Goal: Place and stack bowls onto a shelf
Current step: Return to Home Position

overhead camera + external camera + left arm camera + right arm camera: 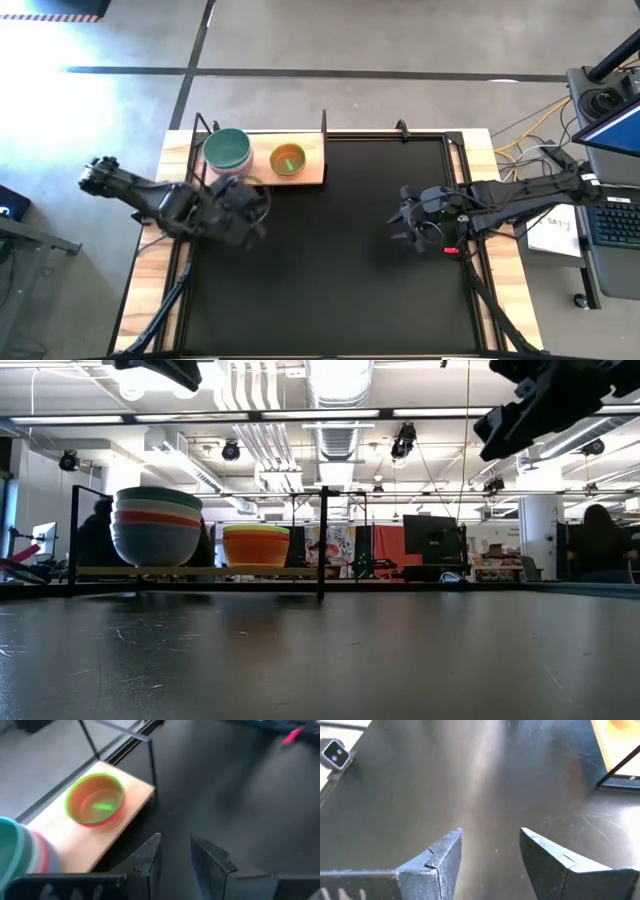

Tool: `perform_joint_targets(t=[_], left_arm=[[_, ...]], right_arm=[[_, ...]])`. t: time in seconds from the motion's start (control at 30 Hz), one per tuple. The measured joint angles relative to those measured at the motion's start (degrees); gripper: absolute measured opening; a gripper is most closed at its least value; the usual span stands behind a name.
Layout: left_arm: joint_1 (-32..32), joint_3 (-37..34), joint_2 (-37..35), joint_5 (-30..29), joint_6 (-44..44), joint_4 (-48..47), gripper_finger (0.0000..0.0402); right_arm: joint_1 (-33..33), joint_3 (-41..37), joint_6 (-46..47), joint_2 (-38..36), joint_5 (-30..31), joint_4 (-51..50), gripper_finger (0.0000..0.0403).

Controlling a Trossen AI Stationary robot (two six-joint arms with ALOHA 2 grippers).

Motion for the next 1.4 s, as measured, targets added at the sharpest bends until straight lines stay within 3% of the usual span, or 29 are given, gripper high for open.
perform_joint_targets(t=[0.13,0.5,1.1,1.4], left_arm=[[-4.74,-8.65,-2.73,-3.28,-1.52,8.70,0.0084],[-5.07,-26.56,-6.16,-3.28,-4.74,24.65,0.0084],[-4.98,-39.50,-6.37,-4.73,-6.07,38.04,0.0084],[-4.98,-42.60,-6.37,-6.06,-6.39,41.55,0.0084]], right_arm=[[-0.80,-3.03,-0.14,0.60,-1.34,6.16,0.0187],[-5.16,-9.13,-1.54,1.20,-1.60,13.04,0.0187],[-14.69,-25.17,-0.14,-2.10,-1.61,39.57,0.0187],[-15.38,-33.82,0.63,-6.43,-1.62,53.08,0.0187]])
